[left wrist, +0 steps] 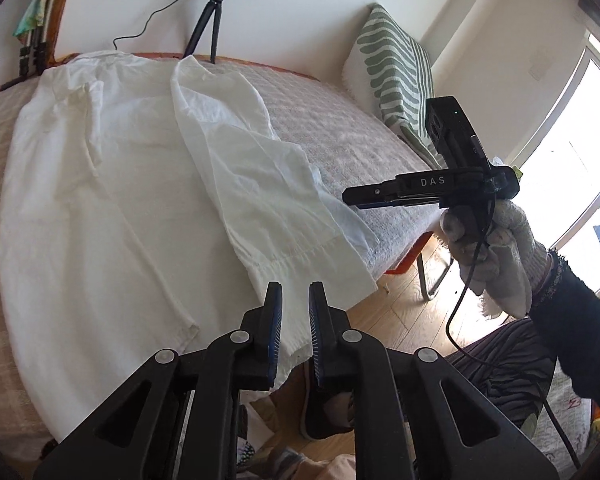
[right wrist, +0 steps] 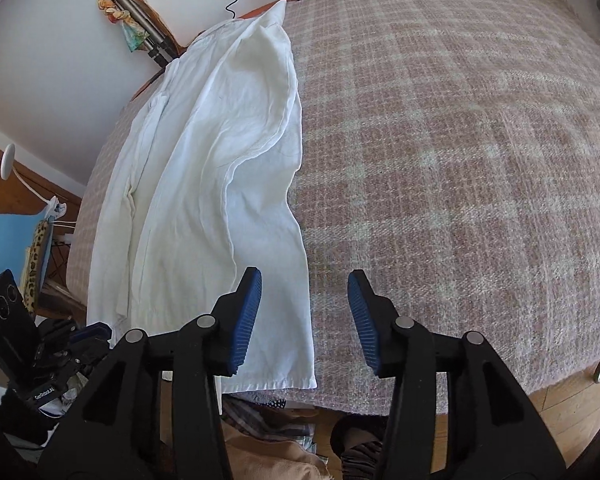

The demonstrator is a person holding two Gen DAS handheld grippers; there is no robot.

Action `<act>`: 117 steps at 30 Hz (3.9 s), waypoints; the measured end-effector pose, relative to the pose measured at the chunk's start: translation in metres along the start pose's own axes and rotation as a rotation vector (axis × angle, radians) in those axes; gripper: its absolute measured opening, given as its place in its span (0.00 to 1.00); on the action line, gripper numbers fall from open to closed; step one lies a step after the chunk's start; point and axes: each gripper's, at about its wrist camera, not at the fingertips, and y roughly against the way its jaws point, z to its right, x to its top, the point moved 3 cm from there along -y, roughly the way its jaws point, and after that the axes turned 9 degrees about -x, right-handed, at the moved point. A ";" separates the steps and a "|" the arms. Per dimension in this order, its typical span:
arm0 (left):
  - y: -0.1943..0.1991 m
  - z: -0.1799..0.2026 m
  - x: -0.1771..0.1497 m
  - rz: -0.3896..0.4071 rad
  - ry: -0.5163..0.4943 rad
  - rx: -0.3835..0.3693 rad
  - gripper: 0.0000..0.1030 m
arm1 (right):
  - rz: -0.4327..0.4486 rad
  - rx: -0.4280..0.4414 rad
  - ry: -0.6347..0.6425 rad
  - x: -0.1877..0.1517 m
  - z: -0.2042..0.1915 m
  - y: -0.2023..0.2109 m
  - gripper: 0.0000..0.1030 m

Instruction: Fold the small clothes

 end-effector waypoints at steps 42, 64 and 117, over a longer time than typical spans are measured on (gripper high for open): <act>-0.030 -0.011 0.014 0.205 0.060 0.079 0.05 | 0.073 0.175 -0.188 0.132 -0.016 -0.054 0.38; 0.014 -0.048 -0.023 0.198 0.190 0.097 0.05 | 0.028 -0.044 0.400 0.120 -0.227 -0.106 0.05; -0.056 -0.252 0.207 0.019 0.166 0.435 0.38 | 0.169 0.252 0.036 0.337 -0.105 -0.135 0.34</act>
